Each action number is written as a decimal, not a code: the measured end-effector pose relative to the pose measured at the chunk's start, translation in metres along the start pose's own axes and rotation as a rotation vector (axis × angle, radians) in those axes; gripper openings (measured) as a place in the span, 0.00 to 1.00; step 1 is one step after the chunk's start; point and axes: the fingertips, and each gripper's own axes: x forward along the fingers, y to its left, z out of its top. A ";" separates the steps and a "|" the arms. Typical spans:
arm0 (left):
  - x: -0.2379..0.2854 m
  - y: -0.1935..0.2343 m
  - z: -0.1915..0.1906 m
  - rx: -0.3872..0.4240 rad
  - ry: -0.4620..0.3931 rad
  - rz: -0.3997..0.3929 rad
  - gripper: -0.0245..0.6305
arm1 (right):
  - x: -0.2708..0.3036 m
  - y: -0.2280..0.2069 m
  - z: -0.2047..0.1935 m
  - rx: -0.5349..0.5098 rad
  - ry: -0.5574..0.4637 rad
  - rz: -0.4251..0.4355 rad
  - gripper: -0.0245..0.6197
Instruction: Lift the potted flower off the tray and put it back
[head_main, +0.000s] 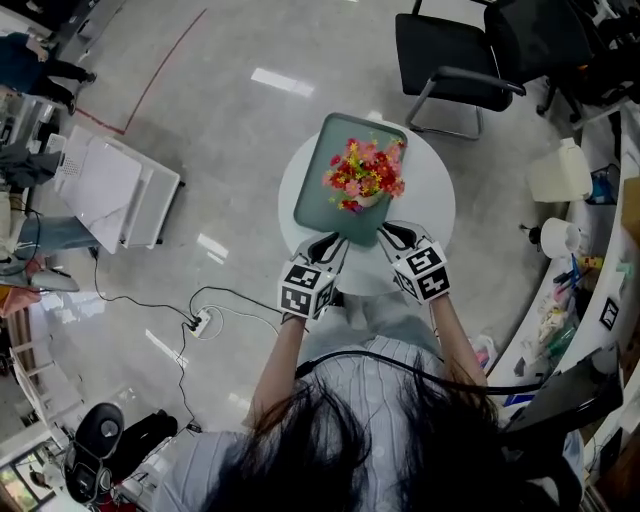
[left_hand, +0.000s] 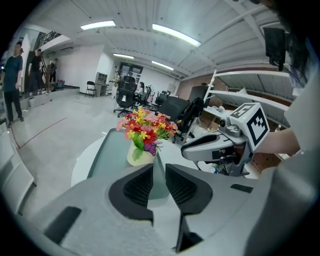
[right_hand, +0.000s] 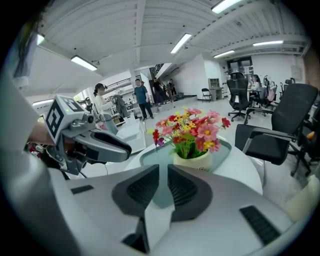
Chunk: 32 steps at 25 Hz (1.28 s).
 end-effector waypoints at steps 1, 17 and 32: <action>0.004 0.004 0.001 -0.003 0.001 0.011 0.14 | 0.004 -0.006 -0.001 -0.010 0.006 0.008 0.14; 0.062 0.047 -0.016 -0.024 0.079 0.038 0.26 | 0.055 -0.075 -0.021 -0.122 0.102 0.089 0.14; 0.101 0.072 -0.025 0.121 0.218 -0.014 0.38 | 0.089 -0.103 -0.027 -0.247 0.143 0.189 0.44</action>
